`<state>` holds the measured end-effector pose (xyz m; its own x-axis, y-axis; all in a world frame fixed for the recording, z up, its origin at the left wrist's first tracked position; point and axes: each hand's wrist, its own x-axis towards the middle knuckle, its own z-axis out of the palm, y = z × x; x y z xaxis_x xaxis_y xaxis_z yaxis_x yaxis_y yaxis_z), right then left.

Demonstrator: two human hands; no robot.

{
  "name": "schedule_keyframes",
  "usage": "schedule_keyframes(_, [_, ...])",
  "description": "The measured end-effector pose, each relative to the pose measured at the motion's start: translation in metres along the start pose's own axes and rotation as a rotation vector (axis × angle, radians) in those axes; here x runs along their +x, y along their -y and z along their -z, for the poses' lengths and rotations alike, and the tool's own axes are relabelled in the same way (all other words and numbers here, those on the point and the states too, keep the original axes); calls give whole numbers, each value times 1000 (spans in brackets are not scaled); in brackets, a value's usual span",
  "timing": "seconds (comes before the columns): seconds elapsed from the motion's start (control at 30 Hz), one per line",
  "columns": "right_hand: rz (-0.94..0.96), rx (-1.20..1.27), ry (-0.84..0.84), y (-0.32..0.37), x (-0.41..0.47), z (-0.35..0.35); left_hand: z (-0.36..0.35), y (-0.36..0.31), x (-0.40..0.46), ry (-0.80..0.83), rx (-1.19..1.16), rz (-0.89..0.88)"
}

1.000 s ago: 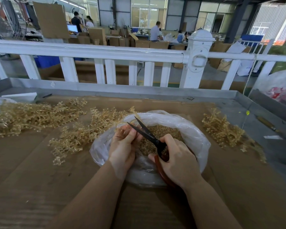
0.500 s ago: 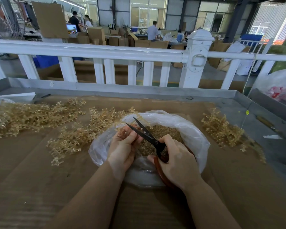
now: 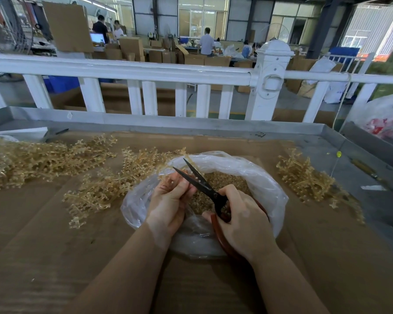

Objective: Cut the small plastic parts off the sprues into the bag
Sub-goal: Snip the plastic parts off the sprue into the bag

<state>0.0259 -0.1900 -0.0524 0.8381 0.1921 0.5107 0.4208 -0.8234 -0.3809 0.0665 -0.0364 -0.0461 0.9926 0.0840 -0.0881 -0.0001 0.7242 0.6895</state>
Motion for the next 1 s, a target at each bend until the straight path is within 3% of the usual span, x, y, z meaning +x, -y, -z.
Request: schedule_keyframes(1.0, [50, -76, 13, 0, 2, 3, 5, 3, 4, 15, -36, 12])
